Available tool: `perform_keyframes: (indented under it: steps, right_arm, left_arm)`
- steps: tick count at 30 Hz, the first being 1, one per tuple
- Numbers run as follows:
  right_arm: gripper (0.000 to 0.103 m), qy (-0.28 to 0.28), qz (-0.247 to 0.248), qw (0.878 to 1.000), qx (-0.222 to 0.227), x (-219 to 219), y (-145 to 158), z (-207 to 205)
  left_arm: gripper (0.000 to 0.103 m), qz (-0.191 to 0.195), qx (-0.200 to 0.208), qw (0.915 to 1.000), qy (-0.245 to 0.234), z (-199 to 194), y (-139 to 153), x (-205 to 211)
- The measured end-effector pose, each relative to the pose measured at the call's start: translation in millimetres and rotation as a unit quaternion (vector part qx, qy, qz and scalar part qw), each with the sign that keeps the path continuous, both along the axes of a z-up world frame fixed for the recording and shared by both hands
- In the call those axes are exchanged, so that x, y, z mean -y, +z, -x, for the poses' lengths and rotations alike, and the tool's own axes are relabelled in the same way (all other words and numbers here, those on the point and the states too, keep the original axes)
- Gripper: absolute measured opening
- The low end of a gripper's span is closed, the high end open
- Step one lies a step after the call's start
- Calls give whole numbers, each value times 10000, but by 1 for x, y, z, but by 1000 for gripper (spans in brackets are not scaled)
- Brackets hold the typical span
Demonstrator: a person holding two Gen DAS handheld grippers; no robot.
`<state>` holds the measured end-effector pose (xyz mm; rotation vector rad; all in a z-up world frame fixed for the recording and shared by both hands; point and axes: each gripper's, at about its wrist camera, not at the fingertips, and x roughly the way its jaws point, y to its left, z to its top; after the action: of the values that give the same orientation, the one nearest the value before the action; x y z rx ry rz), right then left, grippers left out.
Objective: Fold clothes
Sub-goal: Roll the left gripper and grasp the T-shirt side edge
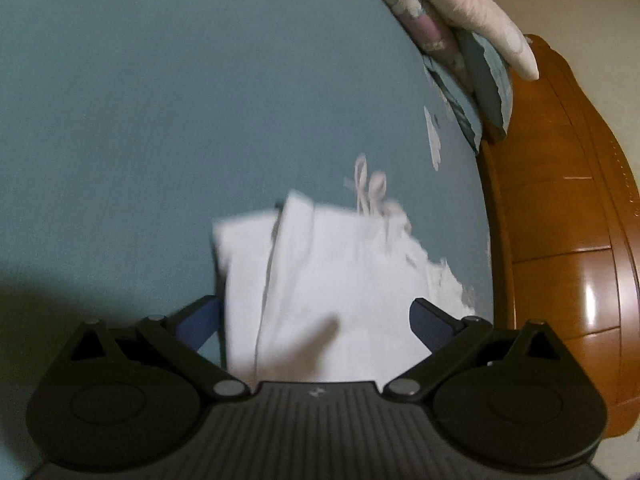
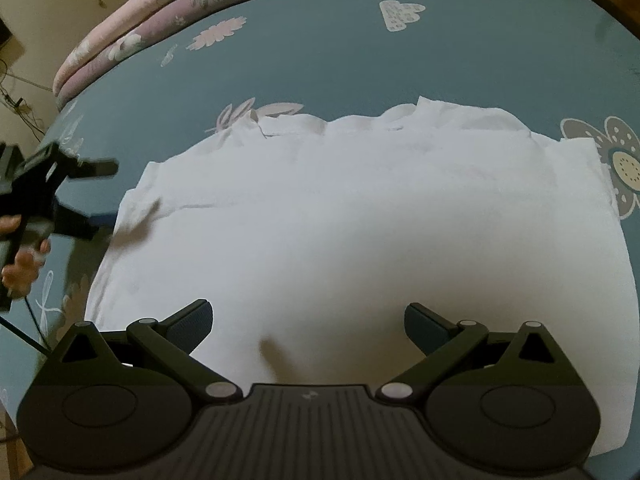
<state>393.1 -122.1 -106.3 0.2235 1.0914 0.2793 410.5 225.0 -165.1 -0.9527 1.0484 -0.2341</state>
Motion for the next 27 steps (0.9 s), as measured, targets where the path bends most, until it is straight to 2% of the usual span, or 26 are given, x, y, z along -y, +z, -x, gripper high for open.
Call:
perform_keyframes:
  steps: [4,7,16,20,24,27]
  right_arm:
    - [103,-56,-30,10000,-60,1,-2,-2]
    - [103,-85,-69,9999,-98,2,-4,-3]
    - [103,65,-50,9999,-70,-7,-4,-7]
    - [103,92,-85,9999,-57,-10,-3,-9]
    - [103,74,-127,9999,-68,-8,-2,-10]
    - [103,58,-116,9999,-87,-7,-3,-10]
  left_arm:
    - [99,244,60,9996,111,21,-8,4]
    - [99,388,85,9990,225,14,-12,0]
    - [99,186,273,9993,-180,-21,-9,-2]
    - [86,523,50,9980,-357,-1,-16,4]
    - [86,808,-48,9959,-413,27,-22,14]
    - [86,854,-17,9955,-414,22,-24,11]
